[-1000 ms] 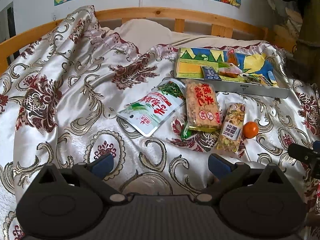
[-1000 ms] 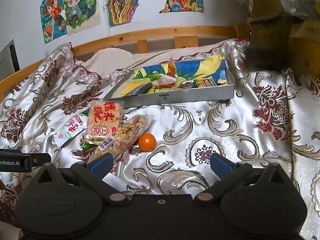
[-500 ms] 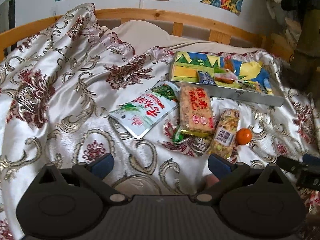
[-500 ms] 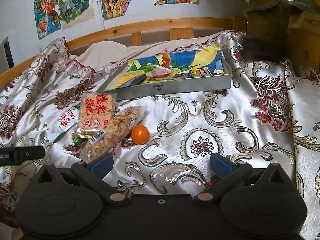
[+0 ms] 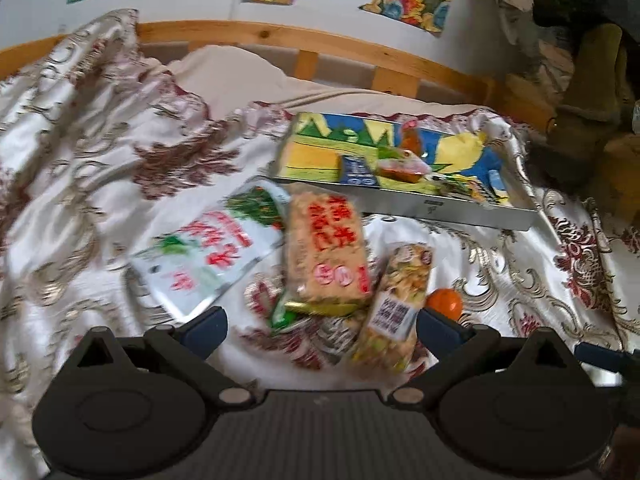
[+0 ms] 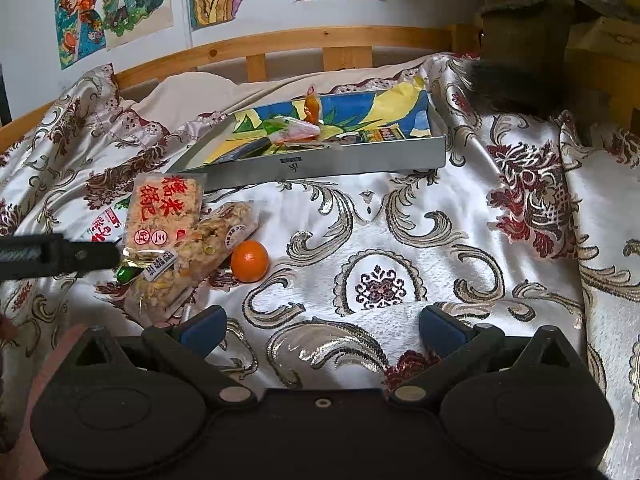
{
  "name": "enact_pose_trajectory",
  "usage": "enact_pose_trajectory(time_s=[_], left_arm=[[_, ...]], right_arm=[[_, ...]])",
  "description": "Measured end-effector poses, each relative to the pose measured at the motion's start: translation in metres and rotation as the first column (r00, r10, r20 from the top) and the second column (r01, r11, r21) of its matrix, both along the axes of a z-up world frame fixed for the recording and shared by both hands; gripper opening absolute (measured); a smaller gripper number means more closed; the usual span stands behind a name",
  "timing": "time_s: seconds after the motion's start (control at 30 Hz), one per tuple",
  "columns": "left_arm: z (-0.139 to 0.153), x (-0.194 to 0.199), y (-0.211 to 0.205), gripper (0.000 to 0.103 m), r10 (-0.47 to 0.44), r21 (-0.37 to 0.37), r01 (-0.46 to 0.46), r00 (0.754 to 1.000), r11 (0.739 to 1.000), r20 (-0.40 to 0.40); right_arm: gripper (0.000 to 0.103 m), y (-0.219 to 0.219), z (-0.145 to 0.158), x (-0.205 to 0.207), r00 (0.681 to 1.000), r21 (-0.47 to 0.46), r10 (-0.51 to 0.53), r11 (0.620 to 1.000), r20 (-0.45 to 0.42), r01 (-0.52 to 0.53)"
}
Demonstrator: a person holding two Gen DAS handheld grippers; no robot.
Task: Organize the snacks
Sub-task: 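Lower both tools toward the orange and the nut bar packet, then close the right tool on the small orange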
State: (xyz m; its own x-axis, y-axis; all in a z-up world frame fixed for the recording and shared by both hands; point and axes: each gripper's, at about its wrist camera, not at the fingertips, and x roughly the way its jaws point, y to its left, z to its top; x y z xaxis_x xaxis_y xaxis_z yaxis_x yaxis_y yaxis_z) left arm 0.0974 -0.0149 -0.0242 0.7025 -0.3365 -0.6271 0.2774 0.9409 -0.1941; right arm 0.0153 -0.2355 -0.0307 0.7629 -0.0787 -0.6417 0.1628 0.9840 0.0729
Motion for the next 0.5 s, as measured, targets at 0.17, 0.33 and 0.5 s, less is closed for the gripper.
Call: enact_pose_trajectory(time_s=[0.17,0.33,0.5], left_arm=[[-0.007,0.016,-0.009,0.102,-0.074,-0.028,0.073,0.997,0.997,-0.025],[-0.013,0.024,-0.012,0.102,-0.08,-0.059,0.077,0.996,0.995,-0.038],[-0.016,0.027,-0.016,0.102,-0.086,-0.062,0.083,0.995,0.995,-0.045]], right_arm=[[0.102,0.001,-0.002,0.005,1.0,-0.062,0.023,0.998,0.005,-0.023],[0.102,-0.004,-0.008,0.014,1.0,-0.061,0.027,0.998,0.014,-0.026],[0.102,-0.005,-0.011,0.023,0.999,-0.058,0.035,0.998,0.019,-0.034]])
